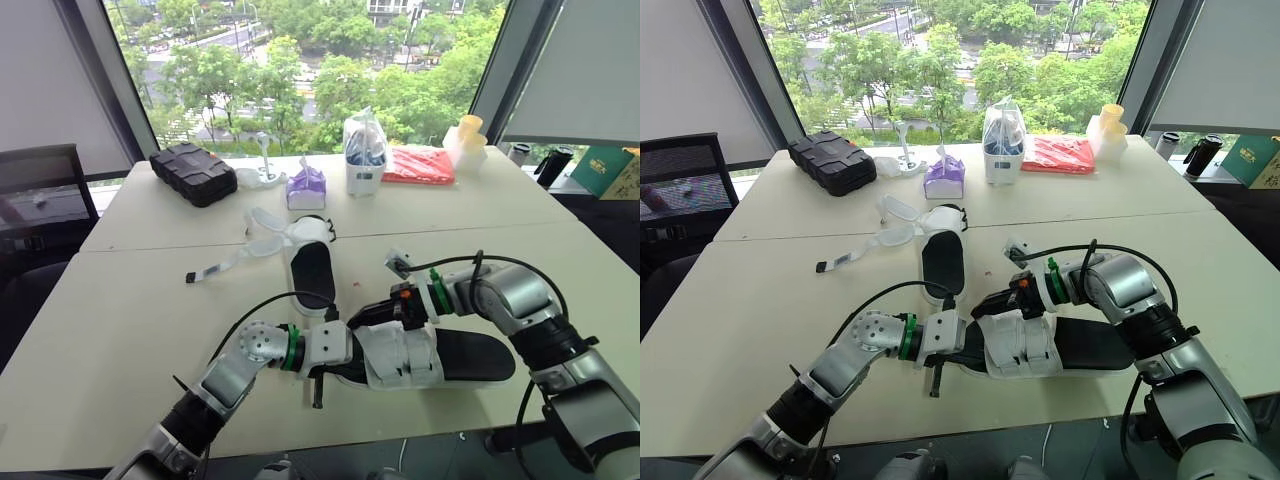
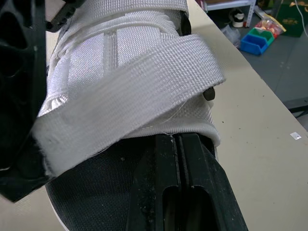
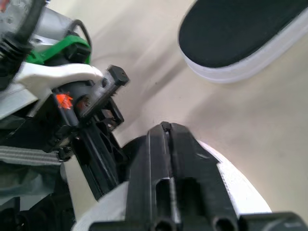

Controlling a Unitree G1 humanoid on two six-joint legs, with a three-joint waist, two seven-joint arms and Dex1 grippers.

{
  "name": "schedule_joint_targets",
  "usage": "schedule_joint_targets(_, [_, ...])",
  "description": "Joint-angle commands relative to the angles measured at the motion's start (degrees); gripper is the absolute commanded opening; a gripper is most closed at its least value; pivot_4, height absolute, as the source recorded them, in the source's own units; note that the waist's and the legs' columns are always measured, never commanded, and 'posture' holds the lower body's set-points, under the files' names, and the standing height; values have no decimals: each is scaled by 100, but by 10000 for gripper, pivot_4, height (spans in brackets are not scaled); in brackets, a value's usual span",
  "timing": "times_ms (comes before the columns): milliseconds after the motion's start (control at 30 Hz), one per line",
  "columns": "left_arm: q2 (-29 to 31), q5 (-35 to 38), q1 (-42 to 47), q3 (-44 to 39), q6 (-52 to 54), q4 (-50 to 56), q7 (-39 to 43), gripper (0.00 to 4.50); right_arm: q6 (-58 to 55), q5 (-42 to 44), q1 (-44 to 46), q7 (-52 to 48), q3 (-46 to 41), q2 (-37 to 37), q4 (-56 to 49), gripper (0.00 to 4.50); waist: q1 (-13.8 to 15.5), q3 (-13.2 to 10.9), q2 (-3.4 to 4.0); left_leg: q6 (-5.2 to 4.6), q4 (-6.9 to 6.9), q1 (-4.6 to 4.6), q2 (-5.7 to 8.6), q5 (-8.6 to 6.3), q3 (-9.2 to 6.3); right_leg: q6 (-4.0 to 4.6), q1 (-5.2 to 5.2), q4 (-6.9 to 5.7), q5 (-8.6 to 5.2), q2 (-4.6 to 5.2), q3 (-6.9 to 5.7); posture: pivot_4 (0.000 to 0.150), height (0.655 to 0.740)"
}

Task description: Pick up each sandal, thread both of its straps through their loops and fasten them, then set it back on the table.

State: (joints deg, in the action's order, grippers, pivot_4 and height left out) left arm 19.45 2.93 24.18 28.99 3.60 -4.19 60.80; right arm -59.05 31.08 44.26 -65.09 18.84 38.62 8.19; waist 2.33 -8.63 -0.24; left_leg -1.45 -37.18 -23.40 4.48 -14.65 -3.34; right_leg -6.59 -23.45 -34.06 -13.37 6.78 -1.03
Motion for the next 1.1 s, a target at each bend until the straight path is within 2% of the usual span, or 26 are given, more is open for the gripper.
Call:
schedule_joint_targets(33, [111,-415,-197,288,271,-380,-74,0,-129,202,248,-192,-402,79,-178,957,2,0,0,0,0,0,0,0,0,0,1,0,0,0,0,1500,7400])
schedule_joint_targets(367, [126,-412,-198,312,233,-411,-24,0,-602,530,147,44,-1286,379,-653,957,-3,0,0,1,0,-1,0,-1,0,2,5,0,1,2,2,1500,7400])
schedule_joint_targets(600, [133,-428,-159,342,132,-460,32,0,-401,384,-174,164,-1330,460,-686,957,-4,0,2,1,1,-2,0,0,0,3,9,-1,2,2,2,1500,7400])
schedule_joint_targets(1100, [163,-439,-205,369,139,-362,55,0,510,-339,-215,356,-1059,354,276,957,-9,0,3,3,-1,-1,0,3,1,6,11,-7,4,0,3,1500,7400])
